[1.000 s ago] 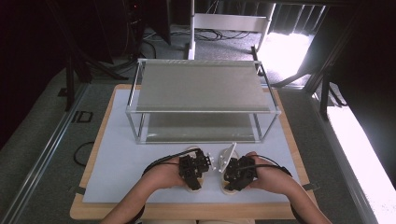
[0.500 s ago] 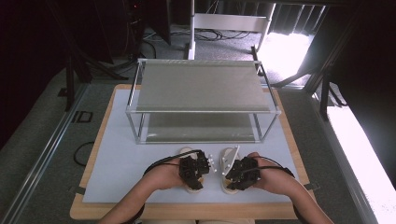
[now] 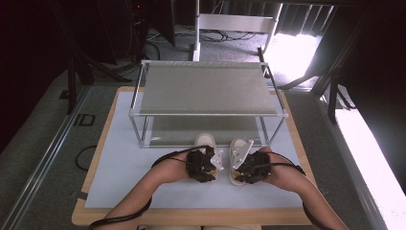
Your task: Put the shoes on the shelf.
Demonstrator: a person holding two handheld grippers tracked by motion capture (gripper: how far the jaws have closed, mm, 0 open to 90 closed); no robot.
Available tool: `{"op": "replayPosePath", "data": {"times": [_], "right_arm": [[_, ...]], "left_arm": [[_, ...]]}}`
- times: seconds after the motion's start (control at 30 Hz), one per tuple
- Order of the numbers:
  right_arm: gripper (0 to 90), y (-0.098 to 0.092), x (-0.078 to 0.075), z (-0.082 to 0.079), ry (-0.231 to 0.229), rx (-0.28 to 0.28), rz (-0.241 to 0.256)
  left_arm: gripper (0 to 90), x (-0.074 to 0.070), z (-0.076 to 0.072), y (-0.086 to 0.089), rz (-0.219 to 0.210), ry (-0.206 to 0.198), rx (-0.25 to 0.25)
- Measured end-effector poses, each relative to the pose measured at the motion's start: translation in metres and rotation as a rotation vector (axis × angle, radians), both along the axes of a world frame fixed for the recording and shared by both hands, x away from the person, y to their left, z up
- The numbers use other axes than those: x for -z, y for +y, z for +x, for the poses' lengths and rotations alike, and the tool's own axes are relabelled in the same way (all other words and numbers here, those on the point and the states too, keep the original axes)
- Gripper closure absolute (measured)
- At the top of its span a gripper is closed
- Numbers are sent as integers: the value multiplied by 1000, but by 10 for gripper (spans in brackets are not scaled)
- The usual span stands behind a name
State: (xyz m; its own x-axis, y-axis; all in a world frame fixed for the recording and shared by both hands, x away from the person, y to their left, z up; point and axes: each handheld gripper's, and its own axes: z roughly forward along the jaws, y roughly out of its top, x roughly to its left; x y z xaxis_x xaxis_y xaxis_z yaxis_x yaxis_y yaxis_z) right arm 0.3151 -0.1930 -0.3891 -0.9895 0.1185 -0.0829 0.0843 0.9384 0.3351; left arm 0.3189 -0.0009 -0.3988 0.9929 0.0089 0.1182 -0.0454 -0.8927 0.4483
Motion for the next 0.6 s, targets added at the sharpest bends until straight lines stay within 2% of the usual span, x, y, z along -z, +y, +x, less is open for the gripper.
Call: {"op": "replayPosePath", "data": {"times": [0.07, 0.2, 0.23, 0.4, 0.47, 0.6], "right_arm": [[743, -3, 2, 4, -7, 8, 6], [742, -8, 4, 13, -32, 14, -7], [743, -9, 4, 16, -38, 12, -3], [742, -12, 2, 28, -70, -6, 8], [743, -12, 0, 40, -84, -29, 26], [742, -10, 1, 49, -95, -58, 17]], "left_arm": [[752, 2, 5, -1, -2, -12, 25], [752, 4, 17, -4, -11, -19, 25], [751, 4, 21, -5, -19, -7, 22], [752, 6, 33, -10, -42, -14, 21], [752, 8, 41, -14, -50, -15, 14], [752, 8, 52, -18, -53, -21, 21]]}}
